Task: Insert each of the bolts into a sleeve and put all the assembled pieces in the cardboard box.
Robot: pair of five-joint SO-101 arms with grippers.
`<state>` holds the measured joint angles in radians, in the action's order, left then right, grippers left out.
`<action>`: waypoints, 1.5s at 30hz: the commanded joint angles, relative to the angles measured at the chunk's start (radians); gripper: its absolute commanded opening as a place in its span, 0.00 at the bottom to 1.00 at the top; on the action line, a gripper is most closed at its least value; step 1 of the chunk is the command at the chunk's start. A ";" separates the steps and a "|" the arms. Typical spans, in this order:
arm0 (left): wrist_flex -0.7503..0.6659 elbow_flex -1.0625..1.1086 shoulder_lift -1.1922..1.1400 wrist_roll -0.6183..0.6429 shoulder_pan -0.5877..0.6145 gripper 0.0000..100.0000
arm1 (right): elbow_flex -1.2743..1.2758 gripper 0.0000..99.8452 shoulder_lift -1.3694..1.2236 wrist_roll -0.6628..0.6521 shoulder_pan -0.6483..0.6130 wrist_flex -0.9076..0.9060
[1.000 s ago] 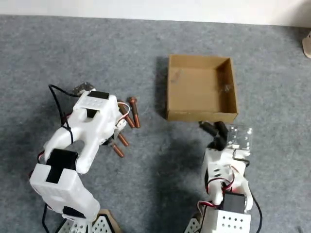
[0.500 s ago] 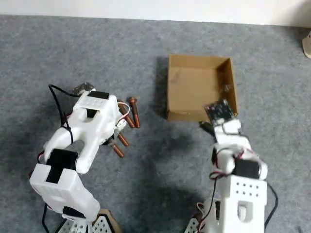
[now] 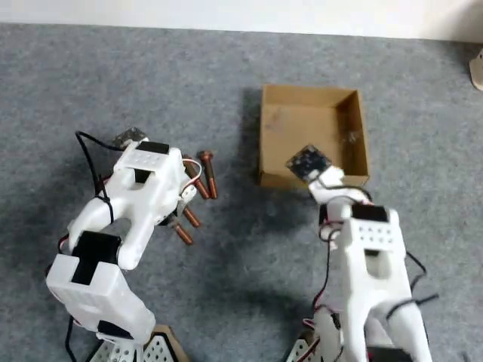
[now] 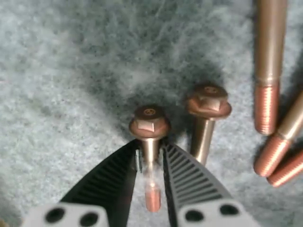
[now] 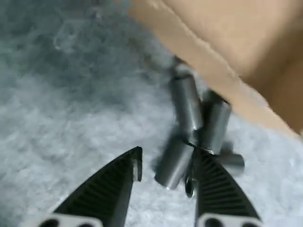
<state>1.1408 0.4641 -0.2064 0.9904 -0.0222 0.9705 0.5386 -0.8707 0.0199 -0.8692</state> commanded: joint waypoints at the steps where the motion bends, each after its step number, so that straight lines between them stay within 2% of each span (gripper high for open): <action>1: 0.014 -0.001 -0.010 0.008 0.015 0.01 | -0.127 0.17 -0.096 -0.066 -0.041 0.013; 10: 0.012 -0.001 -0.010 0.008 0.015 0.01 | -0.320 0.17 -0.340 -0.172 -0.059 0.008; 26: 0.014 -0.001 -0.010 0.008 0.015 0.01 | -0.558 0.17 -0.739 -0.232 -0.048 0.015; 28: 0.014 -0.002 -0.008 0.008 0.015 0.01 | -0.562 0.11 -0.780 -0.227 -0.041 0.015; 30: 0.015 -0.001 -0.001 0.008 0.019 0.01 | -0.564 0.00 -0.789 -0.226 -0.035 0.015; 31: 0.017 -0.001 0.001 0.008 0.022 0.01 | -0.562 0.02 -0.782 -0.226 -0.035 0.010; 33: 0.052 -0.010 0.002 0.003 0.024 0.01 | -0.556 0.00 -0.733 -0.215 -0.035 0.008; 39: 0.261 -0.062 0.090 0.000 0.018 0.01 | -0.386 0.01 -0.415 -0.086 -0.073 -0.001; 45: 0.284 0.010 0.282 -0.002 -0.056 0.01 | -0.125 0.01 -0.025 0.075 -0.166 -0.004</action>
<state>1.4032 0.4580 -0.0499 0.9904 -0.0269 0.7664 0.2931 -0.8830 -0.0997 -0.8692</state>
